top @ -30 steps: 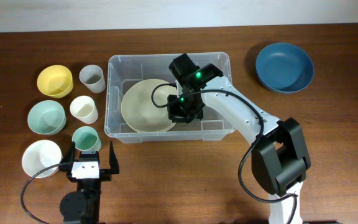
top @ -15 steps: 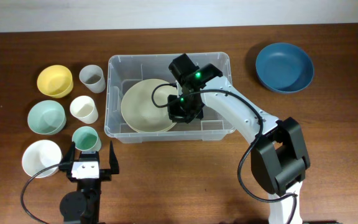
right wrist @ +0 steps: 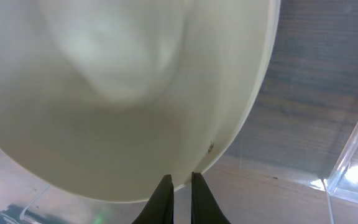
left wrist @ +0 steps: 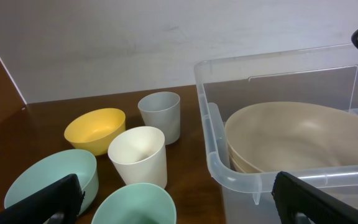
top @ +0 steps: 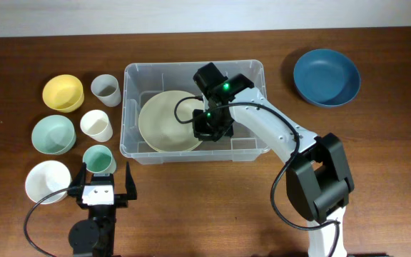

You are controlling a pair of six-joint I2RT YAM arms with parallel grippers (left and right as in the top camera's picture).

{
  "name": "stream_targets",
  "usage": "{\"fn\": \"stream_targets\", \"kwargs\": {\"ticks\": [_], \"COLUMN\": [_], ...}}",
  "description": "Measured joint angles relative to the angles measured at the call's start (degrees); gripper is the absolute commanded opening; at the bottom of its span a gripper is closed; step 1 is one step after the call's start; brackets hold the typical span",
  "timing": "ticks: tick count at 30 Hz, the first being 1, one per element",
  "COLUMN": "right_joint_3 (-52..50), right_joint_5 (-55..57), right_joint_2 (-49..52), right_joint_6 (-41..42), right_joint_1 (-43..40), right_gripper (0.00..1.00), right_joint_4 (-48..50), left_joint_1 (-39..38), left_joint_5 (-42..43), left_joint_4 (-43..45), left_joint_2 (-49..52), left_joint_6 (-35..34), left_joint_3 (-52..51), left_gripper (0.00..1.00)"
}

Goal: Pack container
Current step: 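Lower the bowl onto the first bowl and open the right gripper, then raise the right gripper and move it to the dark teal bowl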

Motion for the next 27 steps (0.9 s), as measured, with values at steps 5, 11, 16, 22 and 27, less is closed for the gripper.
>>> {"fn": "stream_targets", "kwargs": {"ticks": [5, 11, 16, 22, 27], "right_joint_3": [0.00, 0.70, 8.02, 25.62, 41.03], "right_joint_5": [0.00, 0.39, 2.01, 7.48, 12.26], "right_joint_2": [0.04, 0.09, 0.15, 0.15, -0.17], "right_joint_6": [-0.02, -0.09, -1.75, -4.48, -4.94], "right_joint_1": [0.00, -0.31, -1.95, -6.75, -15.76], "right_gripper": [0.07, 0.12, 0.48, 1.00, 0.99], "right_joint_4": [0.33, -0.42, -7.04, -20.41, -28.74], "left_joint_1": [0.02, 0.02, 0.02, 0.02, 0.02], "left_joint_5": [0.00, -0.02, 0.00, 0.00, -0.02], "left_joint_4": [0.00, 0.00, 0.00, 0.00, 0.00], "left_joint_2": [0.00, 0.00, 0.00, 0.00, -0.07], "left_joint_6": [0.00, 0.02, 0.00, 0.00, 0.00], "left_joint_3": [0.00, 0.00, 0.00, 0.00, 0.00], "left_gripper": [0.99, 0.99, 0.99, 0.99, 1.00]}}
